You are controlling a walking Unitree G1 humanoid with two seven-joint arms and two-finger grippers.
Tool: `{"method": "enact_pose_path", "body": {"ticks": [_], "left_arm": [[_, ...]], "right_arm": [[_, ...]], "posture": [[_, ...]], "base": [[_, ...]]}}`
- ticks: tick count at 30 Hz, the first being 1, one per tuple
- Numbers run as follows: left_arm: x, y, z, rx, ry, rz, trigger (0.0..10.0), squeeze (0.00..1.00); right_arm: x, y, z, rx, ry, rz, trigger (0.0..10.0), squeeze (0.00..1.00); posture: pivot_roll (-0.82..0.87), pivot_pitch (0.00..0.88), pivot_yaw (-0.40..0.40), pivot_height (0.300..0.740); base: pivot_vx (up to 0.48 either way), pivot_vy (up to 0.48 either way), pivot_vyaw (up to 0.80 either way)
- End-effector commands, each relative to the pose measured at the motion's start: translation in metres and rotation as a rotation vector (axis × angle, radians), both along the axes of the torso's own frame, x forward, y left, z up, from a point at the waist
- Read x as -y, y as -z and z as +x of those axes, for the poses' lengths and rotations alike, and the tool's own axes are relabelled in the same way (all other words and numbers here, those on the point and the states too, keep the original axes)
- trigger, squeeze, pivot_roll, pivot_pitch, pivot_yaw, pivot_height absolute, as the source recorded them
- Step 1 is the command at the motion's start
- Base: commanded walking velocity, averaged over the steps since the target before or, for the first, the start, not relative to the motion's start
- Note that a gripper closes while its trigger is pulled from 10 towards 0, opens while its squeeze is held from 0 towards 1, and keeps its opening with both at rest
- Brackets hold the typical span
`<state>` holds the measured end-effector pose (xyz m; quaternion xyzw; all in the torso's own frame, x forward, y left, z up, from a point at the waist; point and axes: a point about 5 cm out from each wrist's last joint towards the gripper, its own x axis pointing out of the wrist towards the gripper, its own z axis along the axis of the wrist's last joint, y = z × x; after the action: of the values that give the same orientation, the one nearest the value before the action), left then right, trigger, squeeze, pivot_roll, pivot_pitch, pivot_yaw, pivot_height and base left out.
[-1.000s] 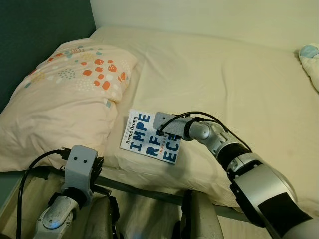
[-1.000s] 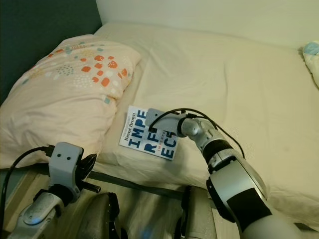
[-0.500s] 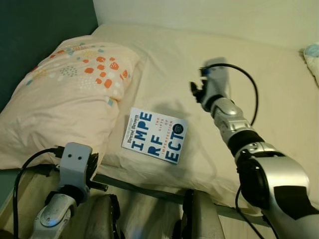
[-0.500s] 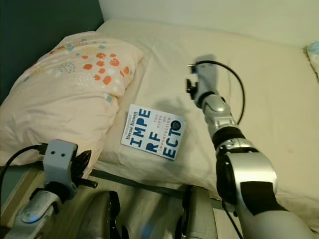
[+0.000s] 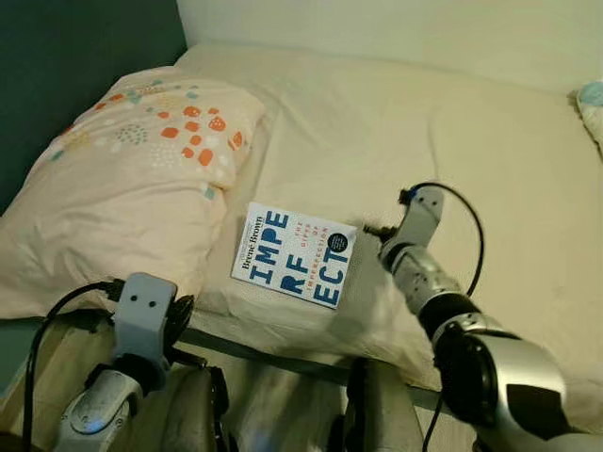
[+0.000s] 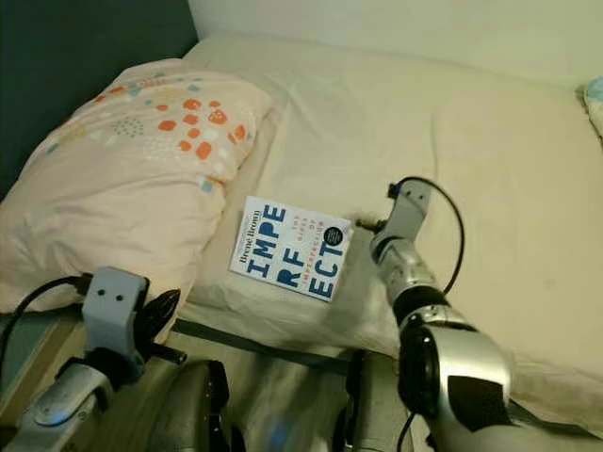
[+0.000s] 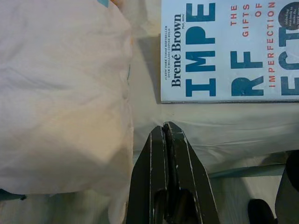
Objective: Clean up the room
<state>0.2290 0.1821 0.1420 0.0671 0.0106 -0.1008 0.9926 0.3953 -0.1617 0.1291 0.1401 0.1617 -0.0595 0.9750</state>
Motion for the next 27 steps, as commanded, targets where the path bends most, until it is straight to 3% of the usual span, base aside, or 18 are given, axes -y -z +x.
{"method": "enact_pose_path", "body": {"ticks": [1,5,11,17,27], "left_arm": [[0.001,0.007,-0.002,-0.035,0.003,0.002,10.0,0.0],[0.0,0.008,-0.002,-0.041,-0.018,0.007,10.0,0.0],[0.003,0.01,-0.005,-0.056,0.002,-0.005,10.0,0.0],[0.003,0.011,-0.004,-0.056,-0.01,0.001,10.0,0.0],[0.009,0.013,-0.001,-0.053,-0.016,-0.004,10.0,0.0]], "right_arm": [[0.001,0.014,-0.006,-0.052,0.0,-0.009,10.0,0.0],[-0.01,0.022,-0.01,-0.094,-0.128,-0.005,10.0,0.0],[-0.02,0.029,-0.014,-0.153,-0.219,0.012,10.0,0.0],[-0.03,0.029,-0.014,-0.146,-0.339,-0.004,10.0,0.0],[-0.021,0.012,-0.006,-0.054,-0.344,-0.03,10.0,0.0]], "posture": [[0.13,0.323,-0.05,0.577],[0.13,0.323,-0.055,0.577],[0.13,0.325,-0.057,0.577],[0.13,0.327,-0.059,0.577],[0.14,0.337,-0.044,0.577]], "base": [[0.0,0.0,0.0],[0.0,0.0,0.0],[0.0,0.0,0.0],[0.0,0.0,0.0],[0.0,0.0,0.0]]}}
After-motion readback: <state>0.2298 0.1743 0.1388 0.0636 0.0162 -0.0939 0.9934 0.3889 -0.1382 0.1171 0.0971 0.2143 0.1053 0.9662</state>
